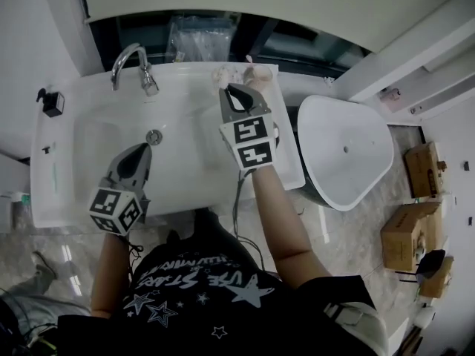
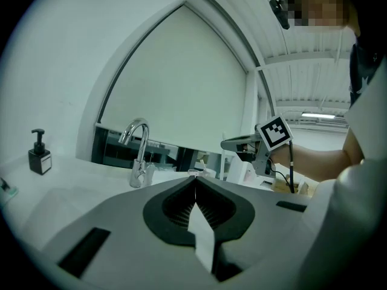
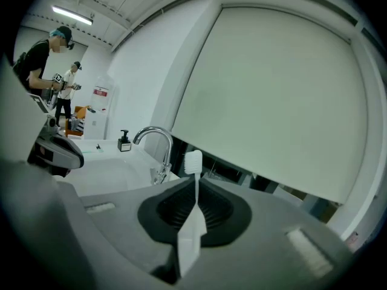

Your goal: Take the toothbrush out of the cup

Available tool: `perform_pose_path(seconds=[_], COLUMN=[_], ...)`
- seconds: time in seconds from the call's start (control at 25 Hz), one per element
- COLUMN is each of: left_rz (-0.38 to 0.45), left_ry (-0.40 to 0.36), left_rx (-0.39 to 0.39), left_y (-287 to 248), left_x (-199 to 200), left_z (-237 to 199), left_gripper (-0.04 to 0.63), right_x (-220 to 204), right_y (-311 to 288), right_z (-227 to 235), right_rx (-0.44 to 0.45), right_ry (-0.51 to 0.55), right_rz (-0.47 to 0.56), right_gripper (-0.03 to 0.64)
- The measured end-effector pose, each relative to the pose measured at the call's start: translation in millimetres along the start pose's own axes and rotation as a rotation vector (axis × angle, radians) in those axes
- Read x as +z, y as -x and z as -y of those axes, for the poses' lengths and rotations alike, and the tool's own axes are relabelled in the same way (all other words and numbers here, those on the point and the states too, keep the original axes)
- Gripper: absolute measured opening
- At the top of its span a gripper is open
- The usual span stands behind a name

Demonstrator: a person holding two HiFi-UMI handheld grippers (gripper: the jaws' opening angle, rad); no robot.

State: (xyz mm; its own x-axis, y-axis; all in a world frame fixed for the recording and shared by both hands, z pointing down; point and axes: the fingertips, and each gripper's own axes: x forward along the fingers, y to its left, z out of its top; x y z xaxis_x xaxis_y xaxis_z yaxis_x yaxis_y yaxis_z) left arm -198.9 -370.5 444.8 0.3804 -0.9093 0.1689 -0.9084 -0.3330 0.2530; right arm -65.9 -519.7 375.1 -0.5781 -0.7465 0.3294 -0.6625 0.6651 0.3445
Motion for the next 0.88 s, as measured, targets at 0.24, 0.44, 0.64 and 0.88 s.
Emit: perform_pose_path(seconds=[0.24,0.44,0.64,0.88], left_rz=[-0.032,-0.063,-0.065,-0.064], left_ry=[-0.010,-0.013,-0.003,-0.001], left_rx=[-0.102,-0.170,-0.191,-0.150], left_y=[29,41,45,58], left_x=[-25,-40,-48,-58], left_z=[24,46,66,86], left_gripper=[0.008,0.008,0.008,0.008], right_x=[-34,-65,-76,-87], right_y=[63,102,126,145], right_z=[-45,-76,-98,-111], right_rx=[-0.061,-0.072,-0.030,0.014], right_ry=[-0.063,-0.142,-0.122,-0.158], right_rz=[-0.044,-0.089,-0.109,-0.091], right_gripper=[0.012,0.012,0.012,0.012])
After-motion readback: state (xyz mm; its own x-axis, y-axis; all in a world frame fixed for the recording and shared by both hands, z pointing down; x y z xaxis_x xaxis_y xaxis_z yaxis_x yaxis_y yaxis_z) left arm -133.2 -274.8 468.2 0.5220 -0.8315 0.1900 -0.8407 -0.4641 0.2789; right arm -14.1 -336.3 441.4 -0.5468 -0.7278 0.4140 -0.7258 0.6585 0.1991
